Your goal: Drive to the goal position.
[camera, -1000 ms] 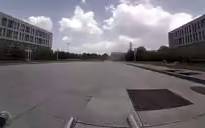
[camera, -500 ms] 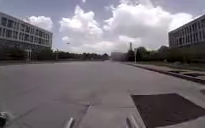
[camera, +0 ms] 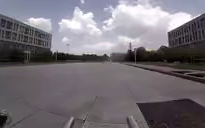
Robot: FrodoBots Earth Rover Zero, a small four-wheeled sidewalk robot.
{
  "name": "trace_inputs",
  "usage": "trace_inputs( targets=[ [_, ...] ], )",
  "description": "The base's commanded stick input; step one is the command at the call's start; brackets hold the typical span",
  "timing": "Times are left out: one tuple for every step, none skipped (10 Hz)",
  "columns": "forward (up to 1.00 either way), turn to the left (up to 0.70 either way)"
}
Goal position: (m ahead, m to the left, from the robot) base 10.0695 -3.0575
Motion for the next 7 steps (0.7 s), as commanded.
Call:
trace_inputs(
  targets=[
    [0.70,0.00],
    [0.70,0.00],
    [0.70,0.00],
    [0.70,0.00],
    [0.70,0.00],
    [0.70,0.00],
    [0.70,0.00]
  ],
)
